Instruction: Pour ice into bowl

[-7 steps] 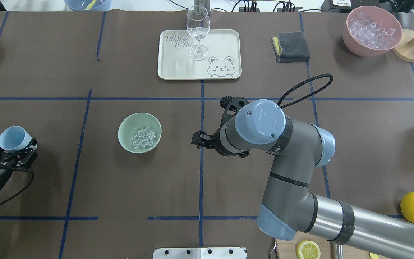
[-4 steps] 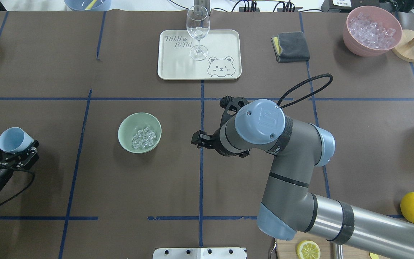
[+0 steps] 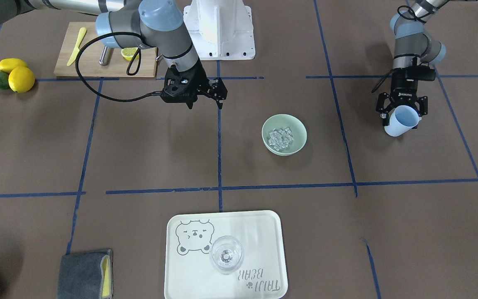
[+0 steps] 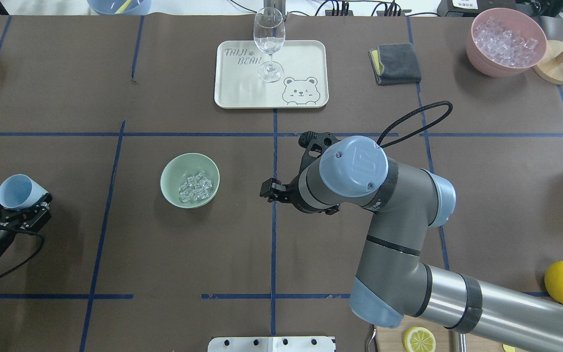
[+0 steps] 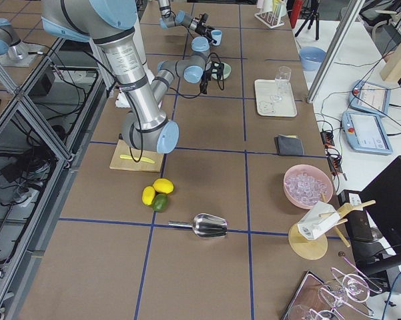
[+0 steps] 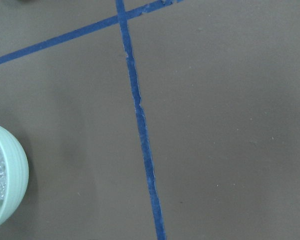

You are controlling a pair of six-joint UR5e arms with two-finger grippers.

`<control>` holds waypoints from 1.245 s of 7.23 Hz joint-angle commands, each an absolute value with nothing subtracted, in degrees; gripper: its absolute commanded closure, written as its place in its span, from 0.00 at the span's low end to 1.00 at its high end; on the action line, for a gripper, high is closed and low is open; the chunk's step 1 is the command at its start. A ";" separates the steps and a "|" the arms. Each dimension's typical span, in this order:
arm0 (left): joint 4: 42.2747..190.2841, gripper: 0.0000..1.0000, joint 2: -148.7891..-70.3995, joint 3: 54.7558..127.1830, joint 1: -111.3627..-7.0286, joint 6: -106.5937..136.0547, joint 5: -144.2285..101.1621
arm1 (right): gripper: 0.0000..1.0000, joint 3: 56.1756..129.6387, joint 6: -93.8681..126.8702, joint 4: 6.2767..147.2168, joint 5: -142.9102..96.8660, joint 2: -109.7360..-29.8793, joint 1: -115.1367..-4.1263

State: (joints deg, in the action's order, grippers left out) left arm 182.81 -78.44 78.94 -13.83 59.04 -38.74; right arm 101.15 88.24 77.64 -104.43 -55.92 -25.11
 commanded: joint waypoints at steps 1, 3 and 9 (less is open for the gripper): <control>183.07 0.00 -77.87 79.01 -13.80 59.24 -40.94 | 0.00 101.16 88.33 77.69 -104.41 -55.90 -24.79; 183.34 0.00 -76.65 79.10 -13.80 59.41 -43.58 | 0.00 98.55 89.29 78.13 -101.61 -52.67 -23.03; 183.52 0.00 -70.32 85.59 -13.62 63.11 -52.63 | 0.00 88.16 89.12 77.70 -99.76 -44.40 -23.03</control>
